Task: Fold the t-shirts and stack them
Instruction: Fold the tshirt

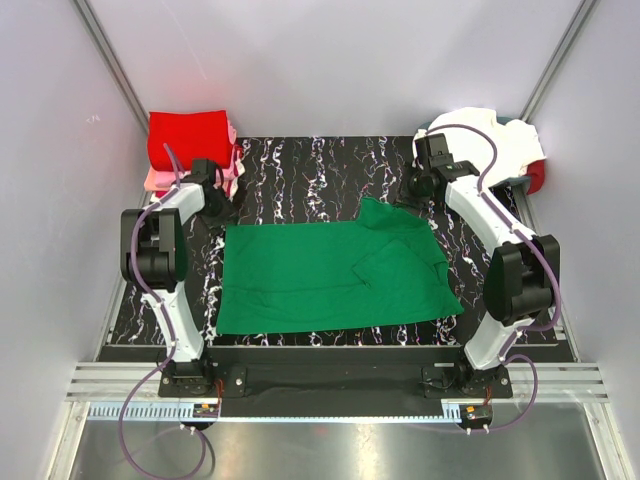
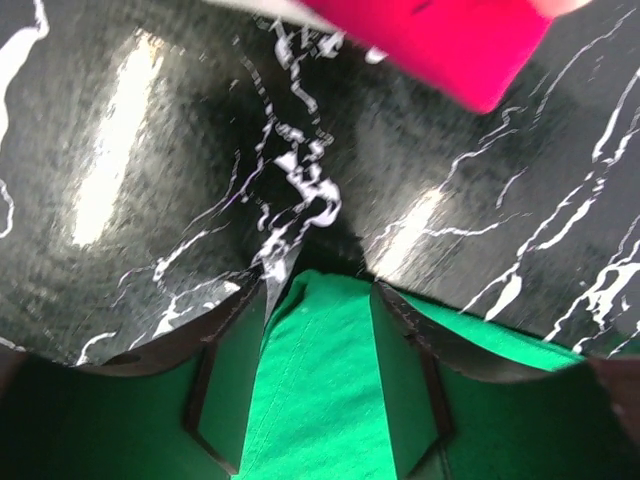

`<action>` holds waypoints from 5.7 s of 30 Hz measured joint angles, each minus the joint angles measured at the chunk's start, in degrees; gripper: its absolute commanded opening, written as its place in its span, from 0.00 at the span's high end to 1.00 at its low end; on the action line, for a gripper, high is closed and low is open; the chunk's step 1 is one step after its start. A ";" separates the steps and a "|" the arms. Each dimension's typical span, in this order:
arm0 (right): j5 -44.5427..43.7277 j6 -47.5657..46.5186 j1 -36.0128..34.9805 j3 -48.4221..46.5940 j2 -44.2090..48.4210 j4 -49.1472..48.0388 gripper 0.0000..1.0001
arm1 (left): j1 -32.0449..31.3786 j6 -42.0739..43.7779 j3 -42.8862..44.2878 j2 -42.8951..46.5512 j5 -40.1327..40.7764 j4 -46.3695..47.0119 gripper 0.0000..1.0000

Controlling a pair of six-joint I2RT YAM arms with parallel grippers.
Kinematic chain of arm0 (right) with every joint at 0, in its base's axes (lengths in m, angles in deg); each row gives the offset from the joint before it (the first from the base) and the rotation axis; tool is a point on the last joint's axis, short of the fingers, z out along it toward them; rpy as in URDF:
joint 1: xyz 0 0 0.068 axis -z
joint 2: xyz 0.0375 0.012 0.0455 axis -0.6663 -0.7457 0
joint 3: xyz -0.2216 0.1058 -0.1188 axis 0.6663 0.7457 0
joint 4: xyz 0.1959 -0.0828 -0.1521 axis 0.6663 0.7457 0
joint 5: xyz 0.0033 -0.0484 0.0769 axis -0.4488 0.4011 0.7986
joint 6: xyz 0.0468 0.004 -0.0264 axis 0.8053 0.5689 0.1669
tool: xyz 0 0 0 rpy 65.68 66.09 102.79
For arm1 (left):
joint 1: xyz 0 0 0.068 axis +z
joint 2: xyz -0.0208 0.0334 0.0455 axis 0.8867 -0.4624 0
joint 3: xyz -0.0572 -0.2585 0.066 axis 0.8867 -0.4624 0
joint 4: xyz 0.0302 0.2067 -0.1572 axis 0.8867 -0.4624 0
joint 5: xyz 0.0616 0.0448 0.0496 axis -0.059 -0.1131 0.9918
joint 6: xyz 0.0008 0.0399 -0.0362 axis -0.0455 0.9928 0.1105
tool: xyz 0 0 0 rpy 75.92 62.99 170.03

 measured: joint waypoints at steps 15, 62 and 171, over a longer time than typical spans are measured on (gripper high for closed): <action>-0.07 -0.09 0.00 1.55 0.00 -0.04 1.00 | -0.35 -0.20 0.11 -0.83 -0.44 2.43 1.00; -14.05 15.54 0.24 37.44 50.80 10.91 1.00 | -0.76 4.11 -31.67 43.30 -1.01 -7.02 0.86; 9.99 9.79 -5.68 -50.38 -48.19 28.96 0.33 | -25.24 3.56 -16.87 13.09 -7.10 -5.77 0.46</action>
